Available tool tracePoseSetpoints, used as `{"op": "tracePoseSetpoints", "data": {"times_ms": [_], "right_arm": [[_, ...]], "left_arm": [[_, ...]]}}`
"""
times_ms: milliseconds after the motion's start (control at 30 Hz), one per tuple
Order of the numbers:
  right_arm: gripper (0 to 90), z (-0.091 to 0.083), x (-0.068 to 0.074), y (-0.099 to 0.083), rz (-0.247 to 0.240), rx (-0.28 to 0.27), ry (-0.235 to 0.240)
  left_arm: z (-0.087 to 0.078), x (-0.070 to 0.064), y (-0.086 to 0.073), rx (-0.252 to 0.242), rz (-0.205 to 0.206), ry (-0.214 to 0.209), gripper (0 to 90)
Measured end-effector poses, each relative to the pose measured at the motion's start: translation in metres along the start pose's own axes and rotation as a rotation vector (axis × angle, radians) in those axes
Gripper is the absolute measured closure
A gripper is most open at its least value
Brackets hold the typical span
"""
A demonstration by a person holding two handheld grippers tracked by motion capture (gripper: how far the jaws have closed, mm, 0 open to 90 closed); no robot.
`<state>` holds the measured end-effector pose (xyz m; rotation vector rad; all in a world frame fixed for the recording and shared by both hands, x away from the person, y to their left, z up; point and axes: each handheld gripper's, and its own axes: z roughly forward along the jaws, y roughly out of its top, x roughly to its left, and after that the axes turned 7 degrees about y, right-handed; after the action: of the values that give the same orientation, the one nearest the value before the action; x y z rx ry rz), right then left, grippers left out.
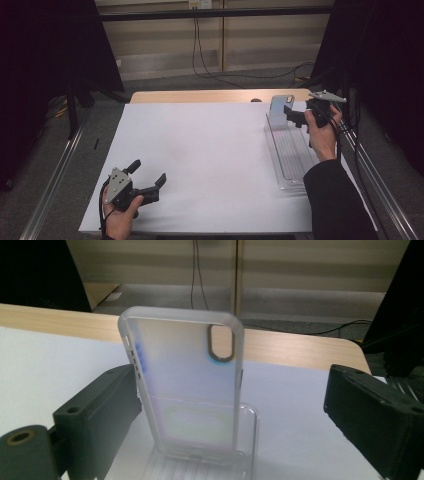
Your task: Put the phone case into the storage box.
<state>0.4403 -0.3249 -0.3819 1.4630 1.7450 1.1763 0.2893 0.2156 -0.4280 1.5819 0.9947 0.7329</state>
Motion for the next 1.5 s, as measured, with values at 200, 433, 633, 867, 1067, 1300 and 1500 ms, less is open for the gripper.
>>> {"op": "tracePoseSetpoints", "data": {"times_ms": [200, 433, 633, 867, 1067, 1300, 1500], "right_arm": [[2.7, -0.003, 0.003, -0.005, -0.041, -0.06, -0.02], [2.1, -0.008, 0.009, -0.006, -0.082, -0.095, -0.059], [1.5, -0.015, 0.015, -0.007, -0.096, -0.104, -0.026], [1.5, -0.023, 0.015, -0.014, -0.112, -0.128, 0.006], [1.5, -0.03, 0.014, -0.021, -0.133, -0.14, 0.007], [0.5, -0.043, 0.01, -0.024, -0.118, -0.18, 0.034], [0.9, -0.052, 0.007, -0.029, -0.157, -0.165, 0.013]], "left_arm": [[-0.001, 0.001, 0.0, -0.007, -0.013, 0.0, 3.7], [-0.003, 0.003, 0.001, -0.011, -0.015, 0.001, 4.2], [-0.003, 0.003, 0.001, -0.013, -0.018, 0.001, 4.2], [-0.004, 0.003, 0.0, -0.01, -0.021, 0.008, 4.2], [-0.004, 0.003, 0.0, -0.01, -0.021, 0.006, 4.2], [-0.004, 0.003, 0.0, -0.011, -0.021, 0.003, 4.1], [-0.004, 0.004, 0.0, -0.01, -0.022, -0.003, 4.2]]}}
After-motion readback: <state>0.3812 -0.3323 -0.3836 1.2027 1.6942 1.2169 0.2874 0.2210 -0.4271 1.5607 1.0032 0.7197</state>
